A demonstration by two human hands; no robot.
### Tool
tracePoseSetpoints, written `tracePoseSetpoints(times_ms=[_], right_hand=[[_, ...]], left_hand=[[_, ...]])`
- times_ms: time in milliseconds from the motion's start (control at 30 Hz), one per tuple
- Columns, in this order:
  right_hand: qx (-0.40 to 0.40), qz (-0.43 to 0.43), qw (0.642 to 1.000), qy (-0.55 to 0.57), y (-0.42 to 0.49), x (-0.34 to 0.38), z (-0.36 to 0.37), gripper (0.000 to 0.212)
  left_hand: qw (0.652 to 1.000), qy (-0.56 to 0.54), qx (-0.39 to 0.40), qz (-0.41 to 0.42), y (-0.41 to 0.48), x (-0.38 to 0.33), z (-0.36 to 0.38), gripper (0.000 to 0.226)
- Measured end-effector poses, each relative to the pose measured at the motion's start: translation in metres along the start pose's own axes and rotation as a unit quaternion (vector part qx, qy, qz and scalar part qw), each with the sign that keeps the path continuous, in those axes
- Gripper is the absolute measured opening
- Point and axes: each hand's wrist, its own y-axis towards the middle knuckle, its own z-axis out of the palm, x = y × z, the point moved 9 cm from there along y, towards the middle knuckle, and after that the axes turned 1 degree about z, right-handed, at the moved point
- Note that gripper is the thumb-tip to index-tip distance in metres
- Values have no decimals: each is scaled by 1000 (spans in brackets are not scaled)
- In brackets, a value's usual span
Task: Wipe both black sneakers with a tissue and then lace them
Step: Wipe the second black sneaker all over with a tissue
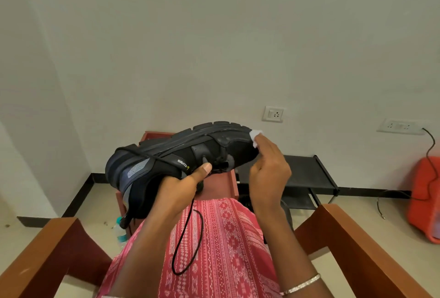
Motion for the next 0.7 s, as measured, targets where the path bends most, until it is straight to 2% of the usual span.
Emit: tracePoseSetpoints(times_ms=[67,200,267,367,533,633,700], right_hand=[[-9,0,1000,-3,-1,8,2,35],[18,-80,997,6,-17,60,15,37],[30,-123,992,15,-26,73,18,43],[24,-153,988,10,-22,58,17,36],[11,-12,1000,18,-4,1,5,44],[-14,38,999,17,0,-4,3,35],[-15,29,999,16,2,15,8,37]], left_hand=[[999,40,-1,11,-2,-2,3,18],[987,156,-27,27,-11,-8,6,39],[986,160,-37,21,-12,-10,1,42],[987,149,-51,27,-10,-12,-8,39],[997,59,-45,0,-6,-6,-8,31],[997,66,-38,-9,-6,-5,-6,15],[994,103,-36,4,-10,-9,-3,24]])
